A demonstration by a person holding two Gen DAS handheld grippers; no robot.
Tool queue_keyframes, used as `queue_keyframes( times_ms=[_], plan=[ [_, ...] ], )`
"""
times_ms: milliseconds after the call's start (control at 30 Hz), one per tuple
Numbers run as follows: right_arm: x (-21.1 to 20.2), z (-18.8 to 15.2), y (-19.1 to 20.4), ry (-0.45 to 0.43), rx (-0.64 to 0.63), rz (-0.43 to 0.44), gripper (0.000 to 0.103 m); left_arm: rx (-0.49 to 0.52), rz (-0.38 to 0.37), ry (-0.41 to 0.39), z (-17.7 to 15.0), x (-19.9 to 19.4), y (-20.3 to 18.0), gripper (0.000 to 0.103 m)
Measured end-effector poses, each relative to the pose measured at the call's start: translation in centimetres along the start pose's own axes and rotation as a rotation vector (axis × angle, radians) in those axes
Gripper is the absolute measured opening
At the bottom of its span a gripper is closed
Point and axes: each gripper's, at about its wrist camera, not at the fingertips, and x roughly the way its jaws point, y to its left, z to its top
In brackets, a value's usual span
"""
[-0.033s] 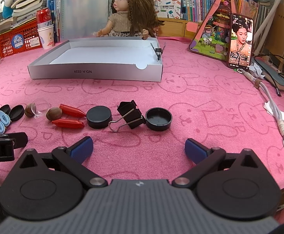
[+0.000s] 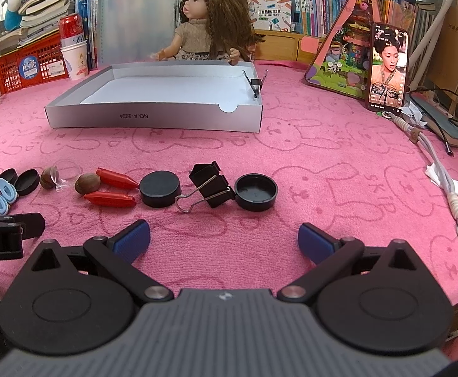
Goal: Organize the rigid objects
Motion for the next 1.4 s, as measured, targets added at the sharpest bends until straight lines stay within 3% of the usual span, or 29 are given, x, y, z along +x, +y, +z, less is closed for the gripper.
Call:
queue_keyframes(
  times_ms=[267,533,800,1067,1400],
  plan=[
    [-0.2,-0.4,0.1,-0.015,-0.021,0.025,0.103,-0.001,-0.005,-0.031,-0.3,-0.1,0.0,0.102],
    [-0.5,0.0,0.0,-0.056,-0.052,0.048,0.102,0.026,-0.008,-0.080,-0.3,-1.0,0.0,0.086],
    [-0.8,0.9,-0.5,-0.118,-0.059,0.043,0.090,0.054,-0.024,-0.107,-0.5,-1.6,0.4,0.069],
    [-0.6,1.1,0.8,-0.154,-0.142,0.027,0.074,0.068,-0.041,-0.112,-0.5,-1.7,0.7,0.050],
    [-0.1,1.0,1.4,-0.156,-0.161,0.025,0.060,0.087,-0.022,-0.120,-0.6,-1.6,1.0,0.050]
  ],
)
